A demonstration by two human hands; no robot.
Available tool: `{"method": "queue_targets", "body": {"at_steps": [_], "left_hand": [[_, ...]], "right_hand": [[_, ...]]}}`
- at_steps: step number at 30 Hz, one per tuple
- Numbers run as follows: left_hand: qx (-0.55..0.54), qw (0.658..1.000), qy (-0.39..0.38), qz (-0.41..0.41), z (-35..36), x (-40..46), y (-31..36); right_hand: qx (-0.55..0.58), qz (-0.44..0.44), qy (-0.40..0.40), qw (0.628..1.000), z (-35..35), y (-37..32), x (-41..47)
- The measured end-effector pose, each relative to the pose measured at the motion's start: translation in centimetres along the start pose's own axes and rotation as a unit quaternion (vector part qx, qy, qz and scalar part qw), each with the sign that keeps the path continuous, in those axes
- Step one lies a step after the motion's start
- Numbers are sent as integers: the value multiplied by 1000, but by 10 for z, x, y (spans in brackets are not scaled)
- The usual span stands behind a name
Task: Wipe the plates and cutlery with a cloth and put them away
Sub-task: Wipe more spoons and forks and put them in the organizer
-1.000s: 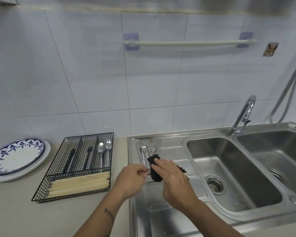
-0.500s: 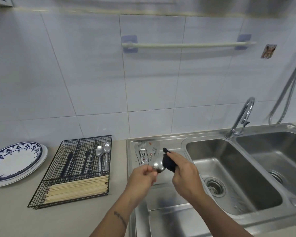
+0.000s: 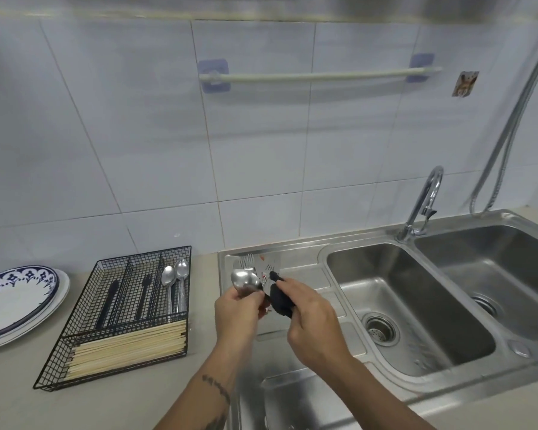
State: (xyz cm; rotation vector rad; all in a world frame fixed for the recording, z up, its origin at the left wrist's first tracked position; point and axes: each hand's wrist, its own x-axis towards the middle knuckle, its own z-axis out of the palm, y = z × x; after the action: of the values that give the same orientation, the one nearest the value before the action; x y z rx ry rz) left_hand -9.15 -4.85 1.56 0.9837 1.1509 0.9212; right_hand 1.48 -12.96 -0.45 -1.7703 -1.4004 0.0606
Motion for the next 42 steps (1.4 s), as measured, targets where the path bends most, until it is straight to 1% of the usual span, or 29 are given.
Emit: {"method": "queue_targets", "body": {"at_steps": [4, 8, 9, 12, 14, 16, 18, 20, 23, 26, 30, 35, 37, 42], "left_hand": [[-78, 996, 26, -18, 4, -1, 5], [-101, 993, 51, -27, 1, -6, 11], [-106, 993, 50, -30, 0, -7, 11], [-115, 992, 35, -36, 2, -9, 12], [-123, 991, 23, -41, 4, -11, 15], [-135, 989, 24, -46, 3, -11, 15], [-146, 987, 37, -53, -1, -10, 13], [-142, 988, 36, -56, -4, -10, 9], [-122, 991, -4, -54, -5, -12, 7], [-127, 990, -41, -52, -4, -13, 8], [-158, 983, -54, -79, -1, -13, 6], [-161, 977, -101, -94, -5, -14, -2], [-150, 981, -93, -85, -6, -15, -3], [-125, 989, -34, -66, -4, -17, -6]], "right_hand": [[-46, -22, -11, 999, 11, 5, -7], [-99, 17, -8, 995, 7, 23, -11], [-104, 13, -7, 994, 6, 22, -10], [-97, -44, -20, 994, 6, 9, -5], [-86, -62, -29, 994, 6, 7, -5], [-98, -39, -30, 994, 1, 17, -7], [-119, 13, -38, 992, -5, 30, -11], [-113, 40, -44, 992, -8, 38, -13], [-103, 37, -31, 993, -12, 40, -14], [-91, 19, -24, 995, -15, 36, -15], [-84, 5, -28, 996, -14, 35, -19], [-84, 7, -16, 996, -17, 37, -22], [-81, 6, -10, 997, -18, 36, -21], [-66, -12, 8, 998, -18, 19, -15]]}}
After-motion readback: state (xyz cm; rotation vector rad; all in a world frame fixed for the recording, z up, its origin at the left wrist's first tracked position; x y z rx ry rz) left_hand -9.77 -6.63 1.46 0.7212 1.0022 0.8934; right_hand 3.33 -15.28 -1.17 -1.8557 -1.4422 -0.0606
